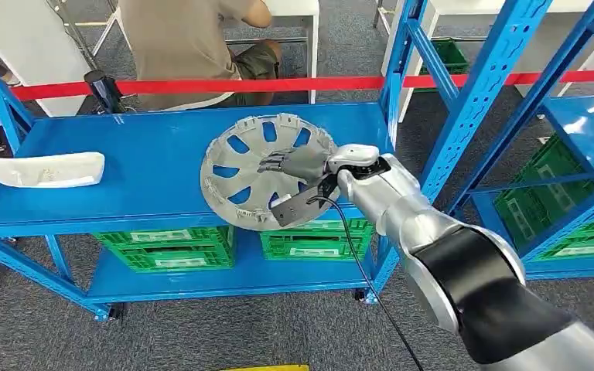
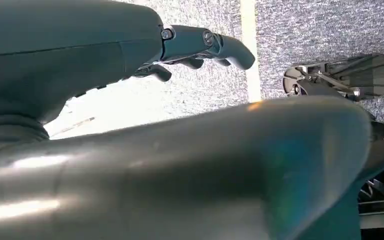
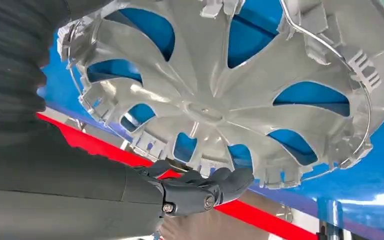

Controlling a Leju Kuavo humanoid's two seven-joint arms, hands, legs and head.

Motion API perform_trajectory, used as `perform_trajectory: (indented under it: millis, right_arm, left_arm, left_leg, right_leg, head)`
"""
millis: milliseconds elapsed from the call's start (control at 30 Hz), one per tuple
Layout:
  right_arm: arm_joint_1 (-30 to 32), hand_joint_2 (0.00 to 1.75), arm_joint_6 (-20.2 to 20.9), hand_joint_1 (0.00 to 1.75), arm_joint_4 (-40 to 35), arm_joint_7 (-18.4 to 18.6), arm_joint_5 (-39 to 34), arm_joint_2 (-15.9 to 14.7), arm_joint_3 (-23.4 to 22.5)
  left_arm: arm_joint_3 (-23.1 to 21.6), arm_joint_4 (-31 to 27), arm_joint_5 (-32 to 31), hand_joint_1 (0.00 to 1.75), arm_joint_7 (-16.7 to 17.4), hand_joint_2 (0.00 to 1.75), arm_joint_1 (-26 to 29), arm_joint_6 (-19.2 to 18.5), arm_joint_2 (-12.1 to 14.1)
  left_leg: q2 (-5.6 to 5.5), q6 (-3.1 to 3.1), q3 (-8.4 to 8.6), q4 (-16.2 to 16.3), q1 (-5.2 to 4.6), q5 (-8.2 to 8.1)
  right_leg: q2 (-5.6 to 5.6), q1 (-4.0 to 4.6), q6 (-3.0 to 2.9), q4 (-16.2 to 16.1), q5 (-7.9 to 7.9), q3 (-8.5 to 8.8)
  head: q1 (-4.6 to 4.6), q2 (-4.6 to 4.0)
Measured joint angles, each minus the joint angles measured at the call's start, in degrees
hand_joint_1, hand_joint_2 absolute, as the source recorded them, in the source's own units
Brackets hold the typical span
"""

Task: Take the parts from the cabinet and place them on the table.

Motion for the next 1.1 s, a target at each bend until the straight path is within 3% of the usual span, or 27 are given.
perform_trajectory:
  millis: [700, 867, 1100]
  right_arm:
    - [3.74, 1.75, -0.39, 0.0, 0.07, 1.14, -0.61, 0.02, -1.75]
    - [4.14, 1.75, -0.5, 0.0, 0.07, 8.05, -0.61, 0.02, -1.97]
    - [4.86, 1.75, -0.68, 0.0, 0.09, 21.71, -0.41, 0.57, -2.14]
  left_arm:
    - [-0.02, -0.02, -0.33, 0.0, 1.11, 0.0, -0.04, 0.0, -0.04]
    - [-0.02, -0.09, -0.33, 0.0, 1.64, 0.0, -0.04, 0.0, -0.04]
    - [-0.02, -0.09, 0.09, 0.0, 1.77, 0.0, 0.01, 0.0, -0.07]
  left_leg:
    - [0.0, 0.0, 0.0, 0.0, 0.0, 0.0]
    - [0.0, 0.0, 0.0, 0.0, 0.0, 0.0]
    - [0.02, 0.0, 0.01, 0.0, 0.0, 0.0]
  right_leg:
    - [0.0, 0.0, 0.0, 0.0, 0.0, 0.0]
    - [0.0, 0.0, 0.0, 0.0, 0.0, 0.0]
    - [0.02, 0.0, 0.0, 0.0, 0.0, 0.0]
  head:
    - [0.0, 0.0]
    - [0.0, 0.0]
    - [0.0, 0.0]
